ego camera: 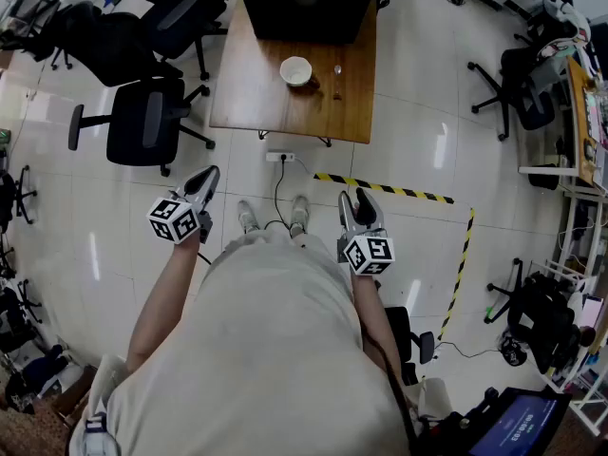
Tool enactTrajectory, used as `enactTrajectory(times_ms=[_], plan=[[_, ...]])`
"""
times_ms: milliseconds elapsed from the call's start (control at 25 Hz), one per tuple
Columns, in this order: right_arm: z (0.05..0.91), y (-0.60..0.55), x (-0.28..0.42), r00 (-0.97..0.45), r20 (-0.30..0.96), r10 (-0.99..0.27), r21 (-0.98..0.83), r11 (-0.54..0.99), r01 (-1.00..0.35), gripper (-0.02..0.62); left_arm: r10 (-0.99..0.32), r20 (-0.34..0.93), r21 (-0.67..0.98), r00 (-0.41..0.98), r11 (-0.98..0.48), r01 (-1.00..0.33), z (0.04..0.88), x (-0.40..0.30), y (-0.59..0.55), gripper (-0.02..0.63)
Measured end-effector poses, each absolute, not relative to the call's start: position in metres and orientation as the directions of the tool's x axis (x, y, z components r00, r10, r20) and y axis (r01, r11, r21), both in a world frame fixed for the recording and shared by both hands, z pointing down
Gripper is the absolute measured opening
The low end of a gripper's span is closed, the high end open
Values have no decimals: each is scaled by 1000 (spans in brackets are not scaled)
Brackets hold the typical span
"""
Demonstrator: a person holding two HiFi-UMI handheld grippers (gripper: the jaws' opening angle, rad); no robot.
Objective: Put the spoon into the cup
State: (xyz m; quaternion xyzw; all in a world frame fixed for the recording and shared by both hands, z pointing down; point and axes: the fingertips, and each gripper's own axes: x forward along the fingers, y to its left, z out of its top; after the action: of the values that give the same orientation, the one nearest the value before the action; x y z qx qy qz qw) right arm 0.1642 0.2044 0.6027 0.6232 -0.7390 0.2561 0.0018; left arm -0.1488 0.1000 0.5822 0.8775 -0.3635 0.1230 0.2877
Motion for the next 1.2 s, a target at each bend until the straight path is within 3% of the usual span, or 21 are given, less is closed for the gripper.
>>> enactTrajectory(times_ms=[320,680,1200], plan=[[608,201,158,-355,314,-881,-391,220,-893,173,-606,387,402,695,-567,-719,573,-125,115,5],[613,177,193,-309,319,-896,-391,173,-904,118,-656,375,423,656,-509,-750,573,-122,137,5],[608,164,232,-243,308,-920,-412,101,-906,64,-641,406,355,651,-546,-759,565,-101,121,5]])
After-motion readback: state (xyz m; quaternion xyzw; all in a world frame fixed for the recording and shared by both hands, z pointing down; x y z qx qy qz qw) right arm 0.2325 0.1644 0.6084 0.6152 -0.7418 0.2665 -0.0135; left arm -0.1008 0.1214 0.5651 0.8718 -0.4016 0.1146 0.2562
